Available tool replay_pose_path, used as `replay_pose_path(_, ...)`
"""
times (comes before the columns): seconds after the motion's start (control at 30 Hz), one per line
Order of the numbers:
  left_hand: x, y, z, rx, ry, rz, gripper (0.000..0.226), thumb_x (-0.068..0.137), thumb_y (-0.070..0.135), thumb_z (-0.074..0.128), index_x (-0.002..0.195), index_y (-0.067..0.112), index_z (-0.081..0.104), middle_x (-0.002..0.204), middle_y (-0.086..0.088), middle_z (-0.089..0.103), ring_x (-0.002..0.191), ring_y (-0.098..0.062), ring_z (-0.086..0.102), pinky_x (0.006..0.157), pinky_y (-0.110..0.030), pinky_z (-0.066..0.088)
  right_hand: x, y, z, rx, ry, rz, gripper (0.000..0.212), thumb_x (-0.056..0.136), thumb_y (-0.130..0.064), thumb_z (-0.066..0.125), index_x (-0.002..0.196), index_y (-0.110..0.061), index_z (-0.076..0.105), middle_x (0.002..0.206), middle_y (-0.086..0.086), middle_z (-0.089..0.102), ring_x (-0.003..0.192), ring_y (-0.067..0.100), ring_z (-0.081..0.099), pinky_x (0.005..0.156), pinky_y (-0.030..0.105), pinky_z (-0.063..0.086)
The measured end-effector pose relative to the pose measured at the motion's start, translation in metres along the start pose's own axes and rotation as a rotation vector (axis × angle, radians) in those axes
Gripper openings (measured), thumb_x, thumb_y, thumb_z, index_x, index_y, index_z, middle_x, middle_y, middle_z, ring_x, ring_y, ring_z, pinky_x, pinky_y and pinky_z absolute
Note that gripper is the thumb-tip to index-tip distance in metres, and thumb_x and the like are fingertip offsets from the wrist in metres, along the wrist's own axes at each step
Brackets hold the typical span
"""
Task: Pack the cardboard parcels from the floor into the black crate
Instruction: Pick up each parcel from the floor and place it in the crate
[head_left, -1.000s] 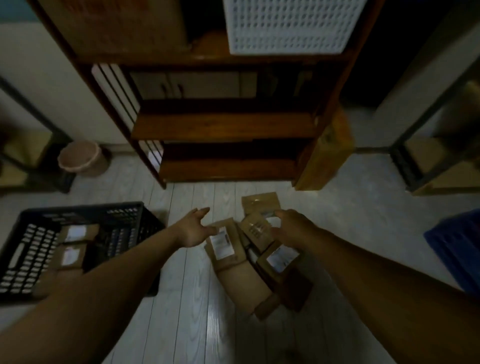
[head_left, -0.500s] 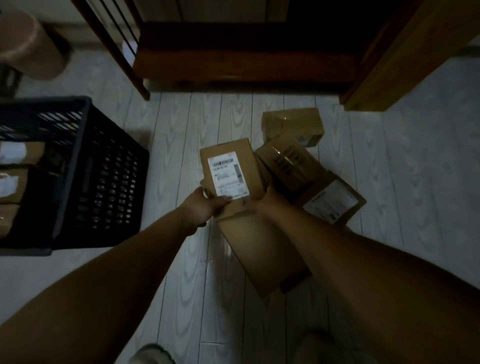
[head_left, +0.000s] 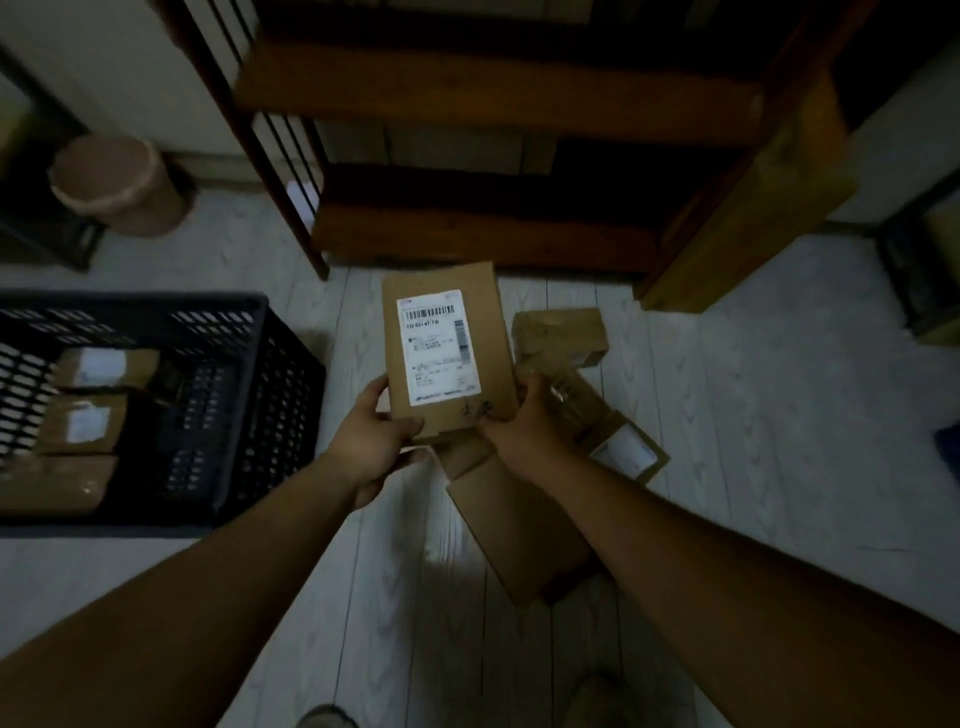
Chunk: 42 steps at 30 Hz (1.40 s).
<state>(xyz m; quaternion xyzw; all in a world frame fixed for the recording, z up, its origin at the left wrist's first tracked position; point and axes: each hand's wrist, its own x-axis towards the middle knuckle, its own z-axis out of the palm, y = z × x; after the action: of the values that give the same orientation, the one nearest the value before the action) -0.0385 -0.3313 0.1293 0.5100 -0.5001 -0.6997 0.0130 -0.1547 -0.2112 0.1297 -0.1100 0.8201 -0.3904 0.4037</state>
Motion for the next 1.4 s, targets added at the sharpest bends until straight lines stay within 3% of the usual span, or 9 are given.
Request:
replay_pose_path(0.37, -0.215, 0.228, -0.172, 0.121, -0.175, 0.06, 0.055, 0.092, 0.0, 0.042, 0.134, 0.035, 0.046, 0.121, -0.015, 0.063, 0.108, -0.033, 0.062, 0.078, -0.043, 0.055, -0.179, -0.282, -0.04, 0.278, 0.033, -0.138, 0.085, 0.086, -0.008, 0.064, 0.148, -0.036, 0.014, 0.121, -0.005, 0.048, 0.113, 0.023, 0.054, 0.091, 0.048, 0.053)
replay_pose_path(0.53, -0.292, 0.27, -0.211, -0.004, 0.079, 0.136, 0.041, 0.094, 0.014, 0.05, 0.133, 0.026, 0.044, 0.11, -0.012, 0.063, 0.091, -0.027, 0.065, 0.06, -0.039, 0.06, -0.238, -0.327, -0.033, 0.591, -0.047, -0.105, 0.064, 0.087, -0.011, 0.065, 0.139, -0.031, 0.033, 0.121, 0.009, 0.059, 0.099, 0.026, 0.067, 0.078, 0.044, 0.059)
replay_pose_path(0.67, -0.345, 0.259, -0.224, -0.037, 0.024, 0.056, 0.034, 0.091, 0.02, 0.055, 0.124, 0.015, 0.052, 0.1, -0.014, 0.071, 0.081, -0.024, 0.071, 0.06, -0.037, 0.06, -0.282, -0.345, -0.01, 0.742, -0.054, -0.071, 0.057, 0.089, -0.008, 0.061, 0.133, -0.03, 0.032, 0.125, 0.011, 0.057, 0.104, 0.028, 0.065, 0.084, 0.048, 0.057)
replay_pose_path(0.8, -0.384, 0.254, -0.246, 0.035, 0.117, 0.117, 0.061, 0.088, 0.005, 0.057, 0.141, 0.02, 0.033, 0.124, -0.016, 0.059, 0.105, -0.032, 0.061, 0.085, -0.048, 0.052, -0.318, -0.354, 0.018, 0.455, -0.004, -0.14, 0.045, 0.085, -0.014, 0.066, 0.116, -0.027, 0.035, 0.124, 0.006, 0.053, 0.109, 0.025, 0.058, 0.09, 0.042, 0.055)
replay_pose_path(0.9, -0.399, 0.258, -0.278, 0.066, 0.242, 0.197, 0.063, 0.089, 0.005, 0.056, 0.144, 0.02, 0.03, 0.129, -0.015, 0.055, 0.106, -0.032, 0.058, 0.086, -0.047, 0.051, -0.334, -0.365, 0.035, 0.168, 0.022, -0.248, 0.052, 0.085, -0.02, 0.067, 0.128, -0.023, 0.038, 0.128, 0.004, 0.05, 0.112, 0.021, 0.053, 0.094, 0.035, 0.047)
replay_pose_path(1.07, -0.399, 0.262, -0.351, 0.155, 0.416, 0.317, 0.063, 0.086, 0.009, 0.061, 0.14, 0.021, 0.03, 0.105, -0.003, 0.056, 0.089, -0.02, 0.059, 0.083, -0.042, 0.054, -0.343, -0.393, 0.105, -0.076, -0.023, -0.336, 0.066, 0.087, -0.021, 0.066, 0.142, -0.023, 0.03, 0.137, 0.005, 0.048, 0.123, 0.025, 0.05, 0.099, 0.041, 0.048)
replay_pose_path(1.13, -0.392, 0.261, -0.384, 0.201, 0.428, 0.321, 0.065, 0.086, 0.006, 0.061, 0.14, 0.017, 0.027, 0.106, -0.004, 0.055, 0.088, -0.02, 0.058, 0.078, -0.037, 0.054, -0.341, -0.405, 0.146, -0.107, -0.012, -0.324, 0.066, 0.085, -0.022, 0.067, 0.141, -0.022, 0.032, 0.135, 0.005, 0.049, 0.121, 0.025, 0.052, 0.098, 0.04, 0.049)
replay_pose_path(1.23, -0.376, 0.259, -0.437, 0.342, 0.377, 0.321, 0.08, 0.079, 0.002, 0.069, 0.144, 0.017, 0.025, 0.131, -0.01, 0.05, 0.11, -0.026, 0.056, 0.09, -0.039, 0.051, -0.335, -0.417, 0.203, -0.123, 0.011, -0.299, 0.063, 0.083, -0.023, 0.069, 0.137, -0.019, 0.036, 0.133, 0.006, 0.048, 0.118, 0.024, 0.052, 0.098, 0.038, 0.048)
replay_pose_path(1.4, -0.351, 0.272, -0.487, 0.662, 0.285, 0.333, 0.087, 0.061, 0.02, 0.082, 0.135, 0.022, 0.036, 0.128, -0.006, 0.044, 0.112, -0.022, 0.051, 0.097, -0.039, 0.048, -0.323, -0.431, 0.246, -0.149, -0.006, -0.257, 0.061, 0.087, -0.023, 0.065, 0.139, -0.019, 0.034, 0.134, 0.004, 0.051, 0.119, 0.023, 0.052, 0.096, 0.035, 0.047)
